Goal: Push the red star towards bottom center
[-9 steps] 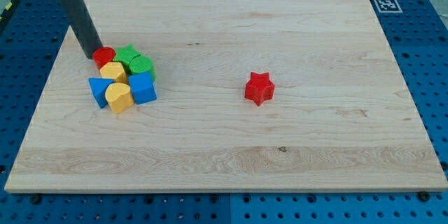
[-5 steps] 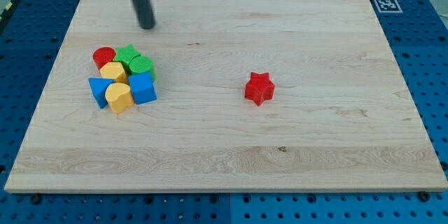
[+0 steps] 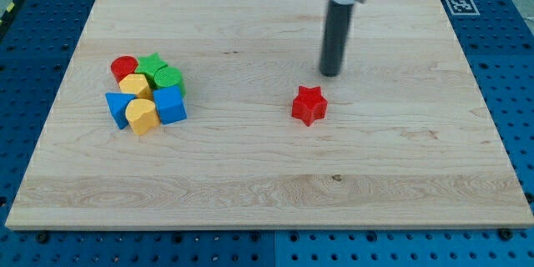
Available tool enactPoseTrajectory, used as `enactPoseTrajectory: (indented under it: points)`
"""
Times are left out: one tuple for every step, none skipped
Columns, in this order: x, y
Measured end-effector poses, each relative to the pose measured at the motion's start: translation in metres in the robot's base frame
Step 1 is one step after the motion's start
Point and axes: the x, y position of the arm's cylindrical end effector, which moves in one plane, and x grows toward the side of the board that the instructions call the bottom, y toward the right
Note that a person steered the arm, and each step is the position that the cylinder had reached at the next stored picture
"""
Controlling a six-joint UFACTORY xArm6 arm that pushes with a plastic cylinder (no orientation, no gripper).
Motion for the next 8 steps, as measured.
enactPoseTrajectory:
  points:
    - [0.02, 0.021]
    - [0.035, -0.014]
    - [0.035, -0.031]
    - [0.055, -0.031]
    - [0.066, -0.046]
    - [0.056, -0.078]
    - [0.032, -0.083]
    - [0.056, -0.104]
